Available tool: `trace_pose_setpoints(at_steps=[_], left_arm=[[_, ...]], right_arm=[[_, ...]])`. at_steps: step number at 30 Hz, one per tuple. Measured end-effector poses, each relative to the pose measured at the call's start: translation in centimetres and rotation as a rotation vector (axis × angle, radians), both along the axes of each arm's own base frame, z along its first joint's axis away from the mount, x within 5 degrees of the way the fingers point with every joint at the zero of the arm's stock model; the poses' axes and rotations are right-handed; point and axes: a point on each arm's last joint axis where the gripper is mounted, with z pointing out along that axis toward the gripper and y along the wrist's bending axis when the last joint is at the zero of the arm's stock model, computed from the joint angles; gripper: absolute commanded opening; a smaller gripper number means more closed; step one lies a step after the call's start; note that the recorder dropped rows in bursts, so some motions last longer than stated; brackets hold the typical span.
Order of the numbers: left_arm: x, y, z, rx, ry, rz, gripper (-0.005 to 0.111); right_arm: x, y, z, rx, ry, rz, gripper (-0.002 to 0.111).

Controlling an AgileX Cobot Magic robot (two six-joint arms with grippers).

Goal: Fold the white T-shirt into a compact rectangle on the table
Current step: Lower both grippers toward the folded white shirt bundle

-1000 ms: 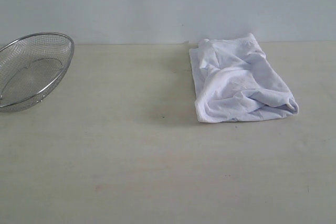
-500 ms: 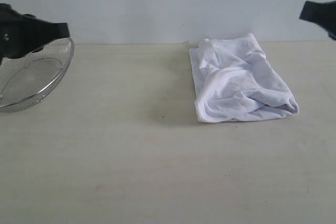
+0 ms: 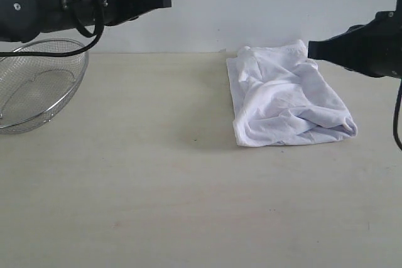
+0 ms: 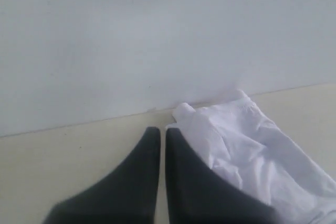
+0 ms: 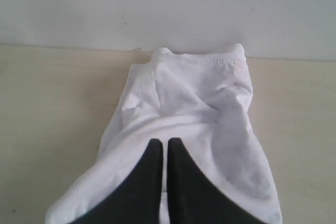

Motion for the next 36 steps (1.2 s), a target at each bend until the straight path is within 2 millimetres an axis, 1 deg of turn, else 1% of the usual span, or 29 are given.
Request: trace_pose_setpoints(at_steps=[1, 3, 6, 7, 9, 10, 11, 13, 15, 18, 20, 22, 25, 28, 31, 36], left_arm=[[0.3, -0.2, -0.1, 0.012, -0.005, -0.006, 0.004], [1.2, -1.0, -0.8, 0.056, -0.014, -0.037, 0.004], [2.4, -3.3, -2.2, 0.134, -0.025, -0.109, 0.004], [2.9, -4.2, -3.0, 0.173, -0.032, -0.143, 0.004], [3.4, -5.9, -3.9, 0.236, -0.053, -0.203, 0.004], [3.6, -7.0, -4.9, 0.282, -0.059, -0.244, 0.004], [3.9, -7.7, -5.2, 0.307, -0.067, -0.267, 0.004], [4.4, -9.3, -6.6, 0.354, -0.043, -0.304, 0.004], [4.8, -10.0, -7.9, 0.378, 0.018, -0.308, 0.004], [5.0, -10.6, -9.6, 0.412, 0.100, -0.311, 0.004], [4.9, -10.9, -10.4, 0.424, 0.124, -0.317, 0.004], [4.5, -11.7, -11.2, 0.440, 0.135, -0.340, 0.004], [3.5, -13.2, -11.9, 0.456, 0.135, -0.382, 0.004], [2.6, -14.6, -12.3, 0.453, 0.118, -0.420, 0.004], [2.1, -15.6, -13.0, 0.451, 0.105, -0.446, 0.004], [1.6, -16.6, -15.3, 0.463, 0.131, -0.472, 0.004]], right_arm=[[0.4, 0.0, -0.2, -0.011, 0.016, 0.003, 0.000], [1.9, 0.1, -0.9, -0.035, 0.092, 0.008, 0.000], [4.1, 0.3, -2.0, -0.054, 0.212, 0.006, 0.000], [4.8, 0.3, -2.3, -0.062, 0.244, 0.007, 0.000], [6.2, 0.4, -2.6, -0.083, 0.284, 0.015, 0.000], [6.9, 0.4, -2.8, -0.097, 0.308, 0.020, 0.000], [7.5, 0.5, -2.9, -0.109, 0.328, 0.026, 0.000], [8.9, 0.5, -3.3, -0.138, 0.380, 0.040, 0.000], [10.1, 0.0, -4.1, -0.148, 0.432, 0.033, 0.000], [11.6, -1.9, -5.0, -0.146, 0.469, -0.001, 0.000], [12.3, -3.3, -5.7, -0.141, 0.511, -0.007, 0.000], [13.0, -4.6, -6.4, -0.122, 0.561, 0.013, 0.000], [14.0, -5.5, -7.7, -0.053, 0.607, 0.053, 0.000], [14.7, -5.4, -8.7, -0.027, 0.627, 0.103, 0.000], [15.1, -5.3, -9.0, -0.016, 0.628, 0.120, 0.000], [14.7, -5.1, -9.1, -0.009, 0.680, 0.151, 0.000]])
